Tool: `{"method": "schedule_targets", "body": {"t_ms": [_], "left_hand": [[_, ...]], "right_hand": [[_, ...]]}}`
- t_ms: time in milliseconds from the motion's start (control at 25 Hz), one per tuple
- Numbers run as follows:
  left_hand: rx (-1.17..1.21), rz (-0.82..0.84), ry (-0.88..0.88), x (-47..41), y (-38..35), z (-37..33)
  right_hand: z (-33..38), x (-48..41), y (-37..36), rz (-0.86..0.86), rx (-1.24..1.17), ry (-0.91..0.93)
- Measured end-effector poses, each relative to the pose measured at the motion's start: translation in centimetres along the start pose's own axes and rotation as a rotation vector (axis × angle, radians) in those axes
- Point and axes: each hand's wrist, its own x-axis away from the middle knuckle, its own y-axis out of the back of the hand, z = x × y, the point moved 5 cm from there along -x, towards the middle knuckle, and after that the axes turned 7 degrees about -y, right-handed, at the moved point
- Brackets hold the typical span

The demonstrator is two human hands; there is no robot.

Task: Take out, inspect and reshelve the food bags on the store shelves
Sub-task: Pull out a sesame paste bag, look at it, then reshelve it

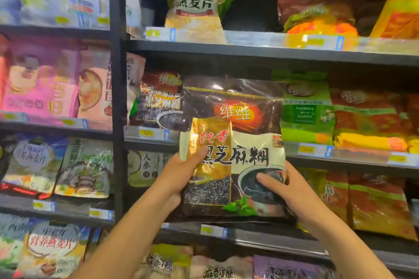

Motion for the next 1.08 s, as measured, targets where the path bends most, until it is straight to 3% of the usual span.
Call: {"method": "schedule_targets", "body": {"t_ms": [200, 320, 520, 840, 1080], "left_hand": [[0.014, 0.085, 0.062, -7.5, -1.3, -4.7], [-0.033, 0.16, 0.012, -11.1, -2.2, -6.5], [-0.186, 0.142, -0.068, -16.4, -2.5, -7.7], [-0.22, 0.125, -0.075, -21.4, -3.2, -6.6], [-0.563, 0.193, -0.115, -21.9, -2.6, -4.5]], "right_hand": [[4.1, -7.9, 1.8, 0.032, -0.014, -0.014], [5.4, -13.0, 3.0, 0.053, 0.001, -0.046], [6.2, -19.4, 4.0, 0.107, -0.017, -0.073], [5.2, -25.8, 4.3, 0.147, 0.072, -0.077], [2.8, -26.7, 4.4, 0.173, 0.301, -0.066]]}}
